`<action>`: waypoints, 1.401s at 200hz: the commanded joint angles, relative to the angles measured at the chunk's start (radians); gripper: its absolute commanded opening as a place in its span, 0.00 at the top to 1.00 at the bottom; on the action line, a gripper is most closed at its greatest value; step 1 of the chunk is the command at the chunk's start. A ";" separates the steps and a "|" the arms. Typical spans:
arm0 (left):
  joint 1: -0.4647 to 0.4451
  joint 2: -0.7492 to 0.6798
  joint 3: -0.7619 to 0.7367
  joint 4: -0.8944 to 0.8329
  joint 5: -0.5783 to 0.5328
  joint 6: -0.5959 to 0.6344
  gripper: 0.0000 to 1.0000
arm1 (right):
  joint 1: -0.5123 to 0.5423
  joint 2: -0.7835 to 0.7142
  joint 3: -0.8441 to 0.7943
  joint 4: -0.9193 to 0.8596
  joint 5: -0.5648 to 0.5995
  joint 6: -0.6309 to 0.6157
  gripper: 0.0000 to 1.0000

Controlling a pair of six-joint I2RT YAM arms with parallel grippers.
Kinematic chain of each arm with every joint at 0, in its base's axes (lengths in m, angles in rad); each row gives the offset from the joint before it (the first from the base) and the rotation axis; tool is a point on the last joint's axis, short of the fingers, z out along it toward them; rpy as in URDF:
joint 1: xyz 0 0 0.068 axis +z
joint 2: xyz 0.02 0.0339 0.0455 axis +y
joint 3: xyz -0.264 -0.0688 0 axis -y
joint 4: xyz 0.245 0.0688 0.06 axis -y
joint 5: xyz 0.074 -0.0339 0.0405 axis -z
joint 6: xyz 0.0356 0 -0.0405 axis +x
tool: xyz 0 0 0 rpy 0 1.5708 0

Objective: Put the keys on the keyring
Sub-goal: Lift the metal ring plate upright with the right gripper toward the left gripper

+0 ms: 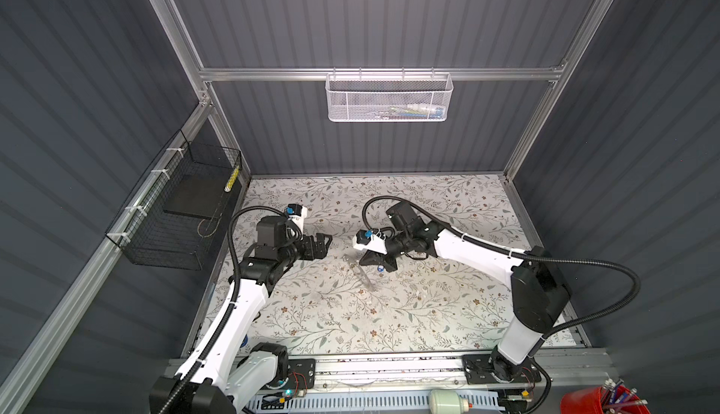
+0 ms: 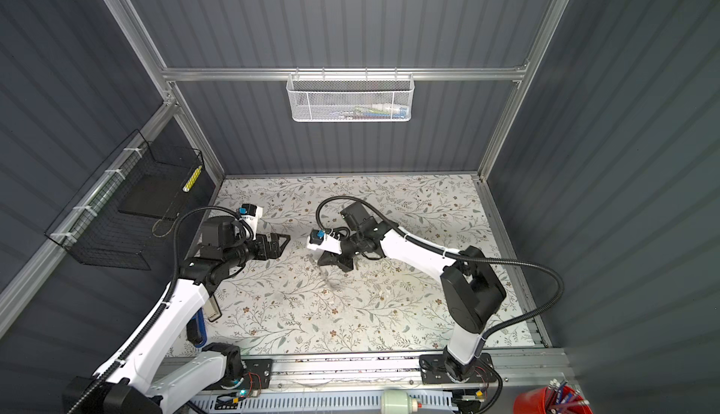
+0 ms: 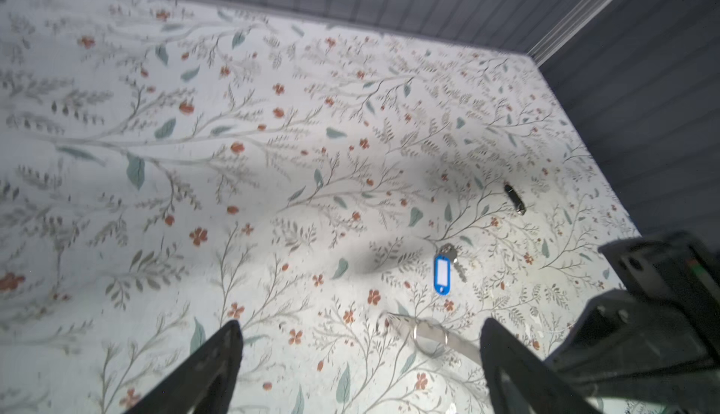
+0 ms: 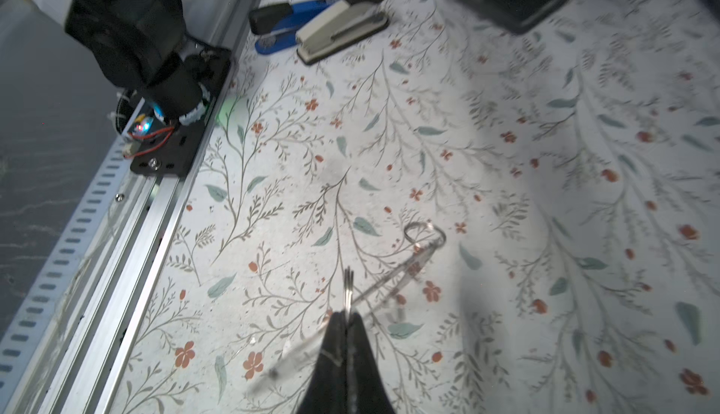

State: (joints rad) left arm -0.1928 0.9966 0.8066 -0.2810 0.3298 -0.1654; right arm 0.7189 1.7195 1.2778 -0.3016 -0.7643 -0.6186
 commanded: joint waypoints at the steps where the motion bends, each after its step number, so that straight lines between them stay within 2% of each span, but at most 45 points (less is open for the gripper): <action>1: -0.002 -0.042 -0.030 0.176 0.177 0.124 0.09 | -0.006 -0.019 -0.021 0.074 -0.099 0.081 1.00; 14: -0.006 -0.074 -0.061 0.244 0.275 0.212 0.16 | -0.015 -0.031 -0.024 0.084 -0.094 0.092 1.00; 30: -0.018 -0.114 -0.096 0.301 0.352 0.314 0.18 | -0.024 -0.052 -0.043 0.112 -0.096 0.105 0.99; 62: -0.057 -0.150 -0.124 0.301 0.416 0.523 0.27 | -0.026 -0.118 -0.133 0.230 -0.046 0.122 0.99; 70: -0.061 -0.151 -0.124 0.292 0.422 0.564 0.29 | -0.026 -0.136 -0.158 0.257 -0.041 0.121 0.99; 93: -0.066 -0.153 -0.113 0.244 0.429 0.667 0.42 | -0.025 -0.182 -0.224 0.321 -0.025 0.104 0.98; 102: -0.072 -0.158 -0.107 0.211 0.411 0.733 0.48 | -0.025 -0.201 -0.251 0.354 -0.003 0.107 0.97; 114: -0.081 -0.176 -0.110 0.189 0.379 0.797 0.52 | -0.026 -0.224 -0.294 0.406 0.036 0.100 0.97; 133: -0.091 -0.201 -0.122 0.175 0.363 0.884 0.58 | -0.024 -0.257 -0.370 0.527 0.095 0.086 0.95; 146: -0.113 -0.203 -0.115 0.136 0.360 0.960 0.65 | -0.024 -0.278 -0.421 0.621 0.121 0.081 0.94; 181: -0.195 -0.250 -0.150 0.118 0.308 1.021 0.68 | -0.024 -0.303 -0.510 0.812 0.110 0.081 0.93; 206: -0.209 -0.251 -0.163 0.073 0.297 1.065 0.71 | -0.022 -0.305 -0.518 0.820 0.087 0.049 0.92; 231: -0.217 -0.245 -0.179 0.113 0.256 1.043 0.70 | -0.018 -0.312 -0.524 0.827 0.088 0.026 0.92; 280: -0.223 -0.182 -0.155 0.109 0.290 1.022 0.67 | -0.016 -0.320 -0.523 0.811 0.059 0.016 0.95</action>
State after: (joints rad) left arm -0.4076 0.7998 0.6403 -0.1646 0.6090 0.8589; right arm 0.6987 1.4204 0.7574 0.4831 -0.6743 -0.5873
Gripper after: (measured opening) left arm 0.324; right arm 0.063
